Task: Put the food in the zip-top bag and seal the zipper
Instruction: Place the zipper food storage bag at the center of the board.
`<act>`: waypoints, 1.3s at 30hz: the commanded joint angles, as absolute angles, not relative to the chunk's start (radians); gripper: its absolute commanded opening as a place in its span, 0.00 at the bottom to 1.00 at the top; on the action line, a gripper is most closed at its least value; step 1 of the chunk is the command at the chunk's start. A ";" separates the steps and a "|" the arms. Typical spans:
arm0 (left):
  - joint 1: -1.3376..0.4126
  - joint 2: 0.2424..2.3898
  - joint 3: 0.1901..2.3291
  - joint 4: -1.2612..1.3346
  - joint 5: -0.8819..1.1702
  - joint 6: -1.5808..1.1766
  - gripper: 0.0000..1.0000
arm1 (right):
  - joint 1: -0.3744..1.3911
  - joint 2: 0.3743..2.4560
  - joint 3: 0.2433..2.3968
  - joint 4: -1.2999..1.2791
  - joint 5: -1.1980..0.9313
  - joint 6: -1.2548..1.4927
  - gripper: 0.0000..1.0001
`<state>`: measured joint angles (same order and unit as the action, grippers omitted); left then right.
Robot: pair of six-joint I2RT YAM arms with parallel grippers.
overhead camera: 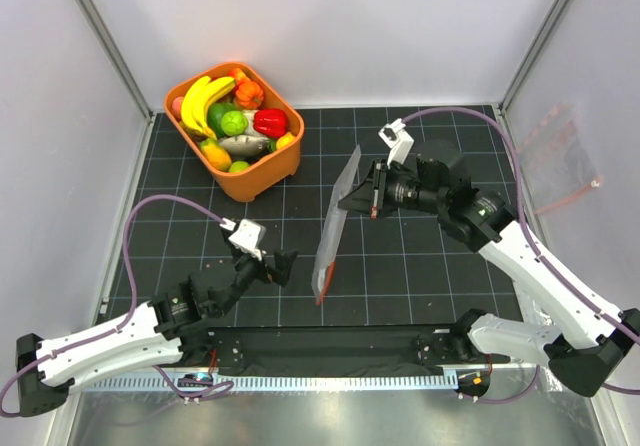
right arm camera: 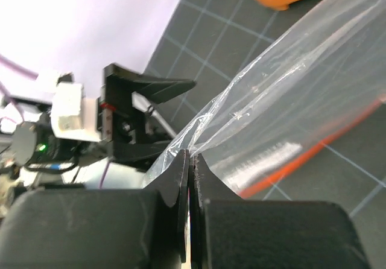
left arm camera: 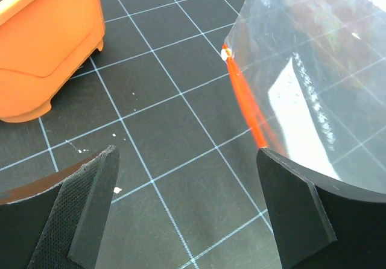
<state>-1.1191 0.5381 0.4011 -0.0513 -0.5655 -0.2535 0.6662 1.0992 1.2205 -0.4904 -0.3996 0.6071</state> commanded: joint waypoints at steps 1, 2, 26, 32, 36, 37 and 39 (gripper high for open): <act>-1.121 0.523 0.399 -0.040 -0.601 -0.250 1.00 | 0.663 1.088 1.261 -0.572 -0.281 0.577 0.01; -1.120 0.514 0.397 -0.041 -0.603 -0.252 1.00 | 0.658 1.095 1.252 -0.595 -0.266 0.572 0.01; -1.121 0.525 0.403 -0.045 -0.598 -0.255 1.00 | 0.526 1.020 1.052 -0.902 0.365 0.542 0.72; -1.121 0.545 0.405 -0.038 -0.609 -0.258 1.00 | 0.571 1.083 1.042 -0.829 0.287 0.535 0.72; -1.121 0.554 0.407 -0.035 -0.627 -0.265 1.00 | 0.637 1.153 1.045 -0.778 0.314 0.567 0.73; -1.121 0.554 0.405 -0.037 -0.637 -0.268 1.00 | 0.656 1.167 1.046 -0.767 0.318 0.575 0.74; -1.120 0.551 0.405 -0.037 -0.673 -0.276 1.00 | 0.676 1.212 1.052 -0.729 0.330 0.595 0.76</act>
